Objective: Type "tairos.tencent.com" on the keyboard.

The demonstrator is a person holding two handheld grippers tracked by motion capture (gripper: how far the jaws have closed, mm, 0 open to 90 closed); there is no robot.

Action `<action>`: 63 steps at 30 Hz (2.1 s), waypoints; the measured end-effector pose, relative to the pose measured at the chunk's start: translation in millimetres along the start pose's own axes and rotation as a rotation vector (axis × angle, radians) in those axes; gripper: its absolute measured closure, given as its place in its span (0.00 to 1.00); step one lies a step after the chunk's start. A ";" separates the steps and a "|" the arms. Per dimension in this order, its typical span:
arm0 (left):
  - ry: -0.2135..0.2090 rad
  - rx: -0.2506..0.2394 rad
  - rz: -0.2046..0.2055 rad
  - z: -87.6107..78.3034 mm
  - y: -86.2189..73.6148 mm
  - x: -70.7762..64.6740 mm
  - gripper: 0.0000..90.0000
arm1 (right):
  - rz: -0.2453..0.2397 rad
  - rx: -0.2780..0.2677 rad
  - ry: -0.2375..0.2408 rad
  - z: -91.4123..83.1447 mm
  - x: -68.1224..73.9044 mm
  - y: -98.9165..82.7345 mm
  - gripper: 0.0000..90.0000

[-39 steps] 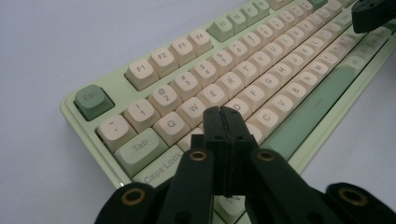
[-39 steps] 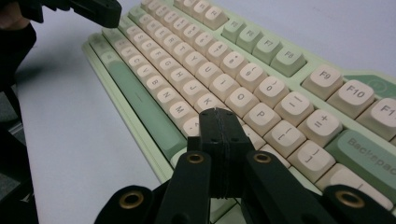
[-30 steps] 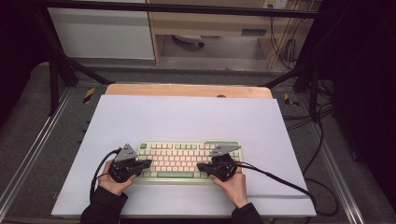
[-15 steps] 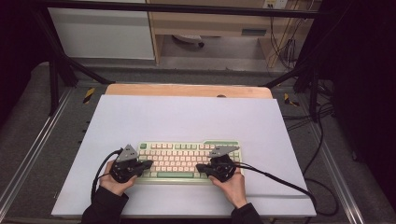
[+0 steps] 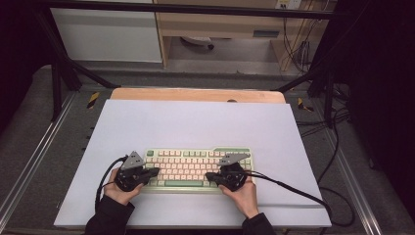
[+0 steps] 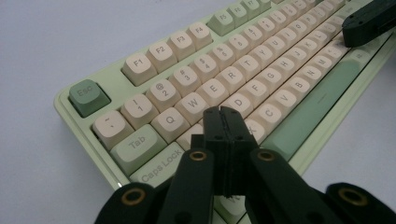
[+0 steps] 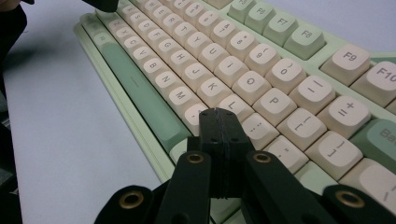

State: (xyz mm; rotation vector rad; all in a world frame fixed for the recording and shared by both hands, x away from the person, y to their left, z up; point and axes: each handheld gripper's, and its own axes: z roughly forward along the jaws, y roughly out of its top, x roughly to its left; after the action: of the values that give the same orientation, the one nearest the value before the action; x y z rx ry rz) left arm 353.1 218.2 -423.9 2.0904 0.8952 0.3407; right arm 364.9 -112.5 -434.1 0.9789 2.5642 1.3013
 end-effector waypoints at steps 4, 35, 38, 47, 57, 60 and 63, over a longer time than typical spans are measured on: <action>0.000 -0.002 -0.001 -0.5 0.2 0.0 1.00 | -0.006 -0.014 -0.007 -5.6 -0.4 2.3 1.00; -0.028 -0.002 0.031 12.0 13.3 -20.1 1.00 | 0.008 -0.030 -0.036 -26.7 -10.6 1.0 1.00; -0.032 0.000 0.037 14.2 14.8 -22.8 1.00 | 0.010 -0.030 -0.034 -27.0 -10.7 0.9 1.00; -0.040 0.014 0.051 22.5 16.7 -30.4 1.00 | 0.008 -0.029 -0.032 -27.6 -11.1 0.9 1.00; -0.038 0.035 0.060 29.7 15.8 -33.2 1.00 | 0.008 -0.038 -0.028 -29.3 -11.2 0.9 1.00; -0.039 0.034 0.060 29.2 15.5 -32.8 1.00 | 0.008 -0.037 -0.030 -29.5 -11.1 0.9 1.00; -0.039 0.034 0.060 29.3 15.0 -32.5 1.00 | 0.008 -0.038 -0.030 -29.7 -11.1 1.0 1.00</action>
State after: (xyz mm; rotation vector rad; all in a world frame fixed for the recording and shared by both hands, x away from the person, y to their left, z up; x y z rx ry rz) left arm 352.3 172.2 -428.6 2.1509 0.8224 0.3172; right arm 363.4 -139.0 -416.7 0.9951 2.5071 1.3221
